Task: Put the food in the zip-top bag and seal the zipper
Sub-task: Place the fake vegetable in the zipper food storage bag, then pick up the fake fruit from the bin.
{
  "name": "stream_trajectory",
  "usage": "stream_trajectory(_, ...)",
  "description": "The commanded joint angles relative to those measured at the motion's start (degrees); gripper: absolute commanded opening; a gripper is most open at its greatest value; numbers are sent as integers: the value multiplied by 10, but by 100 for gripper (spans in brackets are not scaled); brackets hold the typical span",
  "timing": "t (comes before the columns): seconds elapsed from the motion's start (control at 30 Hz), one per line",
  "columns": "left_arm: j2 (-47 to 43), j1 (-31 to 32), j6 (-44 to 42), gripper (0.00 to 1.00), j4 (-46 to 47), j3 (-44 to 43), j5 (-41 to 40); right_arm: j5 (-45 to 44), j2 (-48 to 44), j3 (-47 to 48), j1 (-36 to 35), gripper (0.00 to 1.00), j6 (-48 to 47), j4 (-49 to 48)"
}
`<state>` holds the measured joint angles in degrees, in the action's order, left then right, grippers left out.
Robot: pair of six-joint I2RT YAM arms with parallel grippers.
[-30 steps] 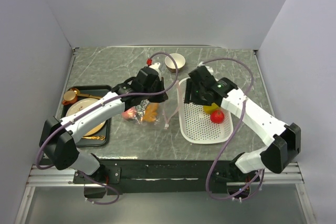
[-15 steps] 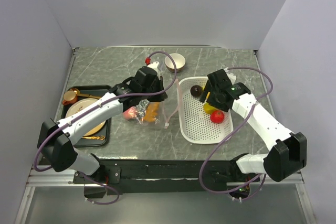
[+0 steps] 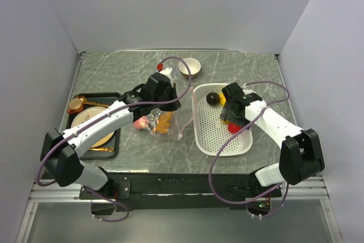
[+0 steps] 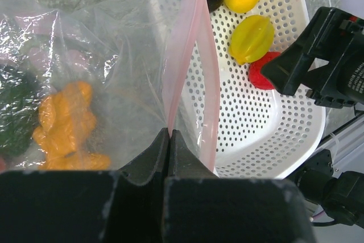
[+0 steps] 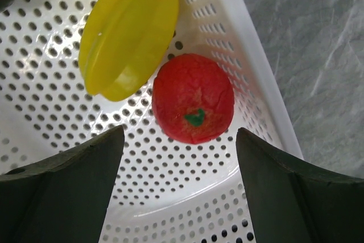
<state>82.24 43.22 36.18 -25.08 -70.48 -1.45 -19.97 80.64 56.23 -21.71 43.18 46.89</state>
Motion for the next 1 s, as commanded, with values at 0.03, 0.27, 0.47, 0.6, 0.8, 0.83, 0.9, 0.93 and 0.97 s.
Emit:
stream_trajectory(0.03,-13,3,-4,1,3,-6,-8,-23,20,-12,15,86,-9,-39)
stream_trajectory(0.27,-11,3,-5,1,2,-8,-8,-14,38,-24,23,86,-18,-69)
stream_trajectory(0.47,-11,2,-9,1,-1,-5,-15,7,35,-32,25,71,-24,-81)
stream_trajectory(0.6,-10,2,-5,1,6,-2,-11,31,22,-41,25,57,-29,-95)
stream_trajectory(0.8,-4,2,-5,1,8,-6,-7,105,11,-45,25,38,-45,-123)
stream_trajectory(0.83,-3,2,-6,1,6,-9,-7,115,8,-47,25,36,-48,-133)
stream_trajectory(0.9,-1,2,-6,1,6,-9,-7,135,6,-50,24,31,-49,-142)
stream_trajectory(0.93,-1,2,-7,1,6,-8,-7,151,4,-52,23,31,-48,-150)
stream_trajectory(0.97,-1,1,-6,1,6,-8,-7,157,2,-53,24,30,-47,-153)
